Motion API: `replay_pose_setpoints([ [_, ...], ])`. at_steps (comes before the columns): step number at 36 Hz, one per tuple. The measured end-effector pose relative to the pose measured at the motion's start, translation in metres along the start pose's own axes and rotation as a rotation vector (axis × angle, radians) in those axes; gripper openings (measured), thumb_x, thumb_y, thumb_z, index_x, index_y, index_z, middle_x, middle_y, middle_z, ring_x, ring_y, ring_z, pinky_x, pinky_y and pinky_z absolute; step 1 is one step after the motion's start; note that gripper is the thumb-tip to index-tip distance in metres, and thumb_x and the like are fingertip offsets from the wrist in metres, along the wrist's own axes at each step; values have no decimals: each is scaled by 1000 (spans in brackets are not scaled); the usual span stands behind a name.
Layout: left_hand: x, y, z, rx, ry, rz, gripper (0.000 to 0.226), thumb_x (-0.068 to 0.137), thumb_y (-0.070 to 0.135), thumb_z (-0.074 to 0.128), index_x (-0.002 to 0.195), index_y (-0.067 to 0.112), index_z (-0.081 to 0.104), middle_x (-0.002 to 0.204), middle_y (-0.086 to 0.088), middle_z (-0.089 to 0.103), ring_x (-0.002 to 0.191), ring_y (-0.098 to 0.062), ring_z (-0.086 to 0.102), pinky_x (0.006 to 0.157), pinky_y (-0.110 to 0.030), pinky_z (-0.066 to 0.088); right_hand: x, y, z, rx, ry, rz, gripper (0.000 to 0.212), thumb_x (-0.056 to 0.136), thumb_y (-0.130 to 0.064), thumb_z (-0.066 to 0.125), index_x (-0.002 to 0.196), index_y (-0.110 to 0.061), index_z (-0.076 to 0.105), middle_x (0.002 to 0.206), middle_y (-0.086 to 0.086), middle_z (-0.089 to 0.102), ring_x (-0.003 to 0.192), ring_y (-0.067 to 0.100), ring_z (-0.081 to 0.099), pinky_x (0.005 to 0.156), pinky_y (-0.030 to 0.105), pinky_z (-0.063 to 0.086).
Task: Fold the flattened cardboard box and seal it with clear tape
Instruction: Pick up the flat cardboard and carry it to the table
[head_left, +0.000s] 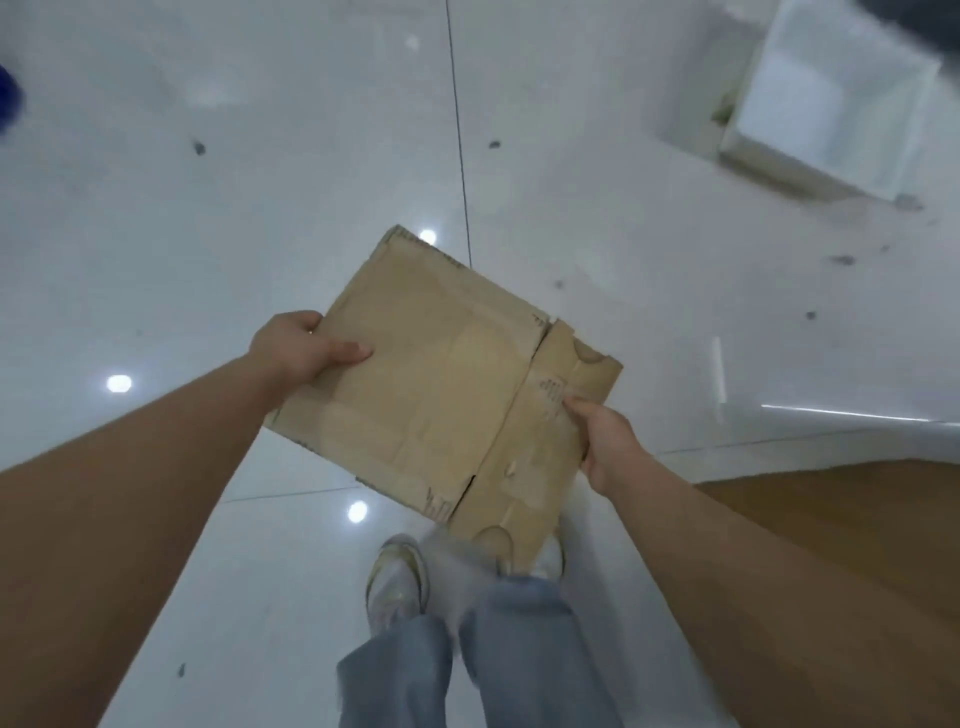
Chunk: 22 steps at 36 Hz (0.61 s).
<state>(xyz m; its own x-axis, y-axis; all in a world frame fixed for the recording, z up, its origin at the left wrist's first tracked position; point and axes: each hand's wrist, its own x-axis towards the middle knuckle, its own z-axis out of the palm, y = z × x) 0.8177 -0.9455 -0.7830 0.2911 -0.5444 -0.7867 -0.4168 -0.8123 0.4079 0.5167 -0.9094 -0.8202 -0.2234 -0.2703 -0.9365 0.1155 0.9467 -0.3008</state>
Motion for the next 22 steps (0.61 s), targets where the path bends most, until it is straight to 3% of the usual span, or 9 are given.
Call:
replay_pose_setpoints([
  [3,-57,72,-46,3,33,80,38,72,35,79,98,12,64,101,-7,63,92,-28,58,81,-34,45,-72,-73,-16,-26,-2,-96,28,85,-15,63,110,-3,63,102,14,68,88,27,64,85,39,53],
  [8,-165,211,-147,26,129,242,42,72,42,76,98,11,63,100,-9,61,91,-29,56,77,-34,43,-222,-211,-41,-52,3,-357,28,84,-16,65,108,-3,64,108,15,67,94,29,64,83,36,53],
  [13,-295,342,-243,-51,190,477,43,72,42,76,98,10,63,101,-8,60,90,-28,56,77,-34,43,-398,-319,-82,53,-33,-680,2,90,-19,61,90,-19,59,88,3,65,76,17,61,69,30,52],
  [16,-378,398,-275,-67,201,612,45,73,43,76,98,7,64,107,-12,63,94,-30,59,84,-36,47,-500,-348,-123,106,25,-822,3,90,-19,60,88,-18,60,79,1,63,68,14,59,58,25,51],
  [18,-439,427,-287,-56,204,709,46,75,43,74,102,7,65,112,-13,62,98,-30,59,87,-36,47,-568,-352,-154,154,83,-897,3,90,-17,61,89,-15,62,79,4,64,66,17,60,63,28,53],
  [20,-498,449,-292,-32,190,806,47,78,44,71,108,8,65,111,-13,60,97,-29,59,81,-32,45,-632,-348,-185,188,161,-951,11,89,-18,62,78,-13,62,76,6,63,64,19,59,64,30,52],
  [22,-553,466,-292,4,186,901,42,80,45,69,97,6,65,103,-13,60,84,-27,58,73,-30,41,-688,-335,-218,222,233,-1002,16,88,-22,63,75,-13,59,80,7,63,71,22,60,70,34,53],
])
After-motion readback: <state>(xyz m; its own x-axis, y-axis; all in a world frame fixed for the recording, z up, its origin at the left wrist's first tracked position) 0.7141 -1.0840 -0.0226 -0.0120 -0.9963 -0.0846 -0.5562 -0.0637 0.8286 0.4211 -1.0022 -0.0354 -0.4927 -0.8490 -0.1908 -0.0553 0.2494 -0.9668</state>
